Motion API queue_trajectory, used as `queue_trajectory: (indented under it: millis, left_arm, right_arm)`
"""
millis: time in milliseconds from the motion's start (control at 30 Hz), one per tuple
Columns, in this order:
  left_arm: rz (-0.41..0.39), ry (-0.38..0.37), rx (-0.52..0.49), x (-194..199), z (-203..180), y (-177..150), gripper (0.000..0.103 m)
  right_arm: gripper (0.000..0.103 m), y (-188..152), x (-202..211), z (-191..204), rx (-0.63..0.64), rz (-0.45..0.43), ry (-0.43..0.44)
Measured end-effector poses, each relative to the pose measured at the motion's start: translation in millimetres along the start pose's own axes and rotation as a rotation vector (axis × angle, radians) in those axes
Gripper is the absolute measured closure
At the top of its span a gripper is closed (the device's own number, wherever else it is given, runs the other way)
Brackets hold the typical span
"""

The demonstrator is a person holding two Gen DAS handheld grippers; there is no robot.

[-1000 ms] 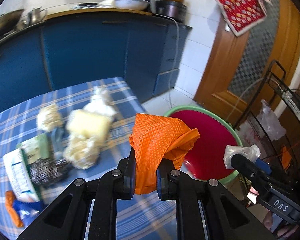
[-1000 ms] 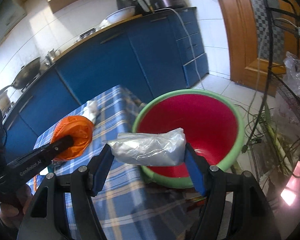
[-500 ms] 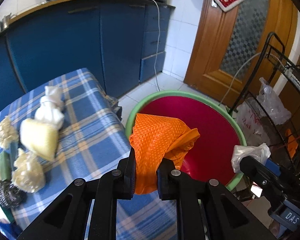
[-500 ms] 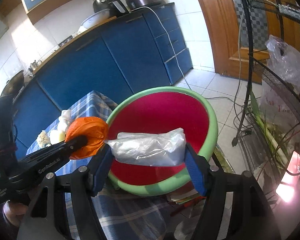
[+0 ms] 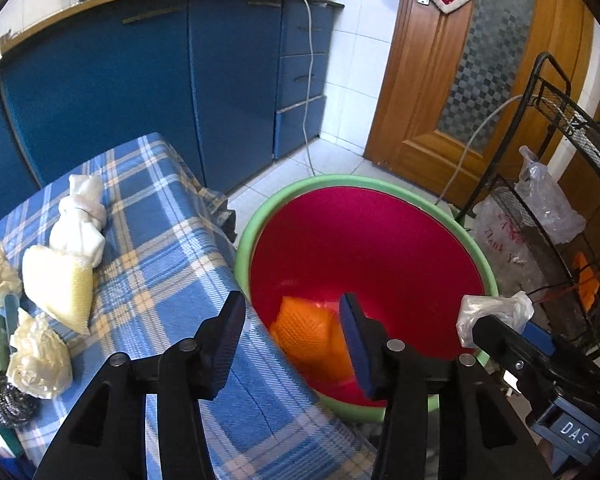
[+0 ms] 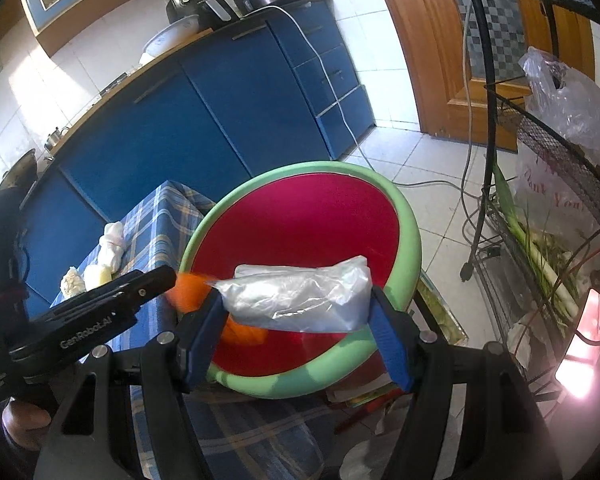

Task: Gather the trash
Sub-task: 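Withdraw the left tool from the bucket back toward the table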

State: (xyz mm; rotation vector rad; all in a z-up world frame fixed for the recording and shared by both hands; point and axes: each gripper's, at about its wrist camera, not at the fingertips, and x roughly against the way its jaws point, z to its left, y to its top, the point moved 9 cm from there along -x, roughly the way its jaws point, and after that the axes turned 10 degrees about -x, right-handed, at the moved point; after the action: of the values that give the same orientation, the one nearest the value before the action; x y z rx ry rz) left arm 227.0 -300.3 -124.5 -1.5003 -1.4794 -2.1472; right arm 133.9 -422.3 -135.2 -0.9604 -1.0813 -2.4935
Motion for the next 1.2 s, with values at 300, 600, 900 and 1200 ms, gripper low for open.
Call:
queue_trajectory:
  millis: [300,600,900,1200]
  left_arm:
    - [0.008,0.034,0.036,7.3,13.0,-5.3,0.053]
    - [-0.002,0.054,0.079,23.0,25.5,-11.9,0.053]
    - [-0.024,0.062,0.122,43.4,39.5,-19.4,0.053]
    - [-0.047,0.080,0.179,76.5,56.8,-33.2,0.052]
  right_arm:
    - [0.031,-0.8,-12.1,2.6,0.023,0.014,-0.013]
    - [0.025,0.0,-21.1,19.4,0.081,0.012,-0.013]
    - [0.022,-0.1,-9.6,30.6,0.099,-0.013,-0.005]
    - [0.022,-7.1,16.9,51.8,0.126,-0.042,0.025]
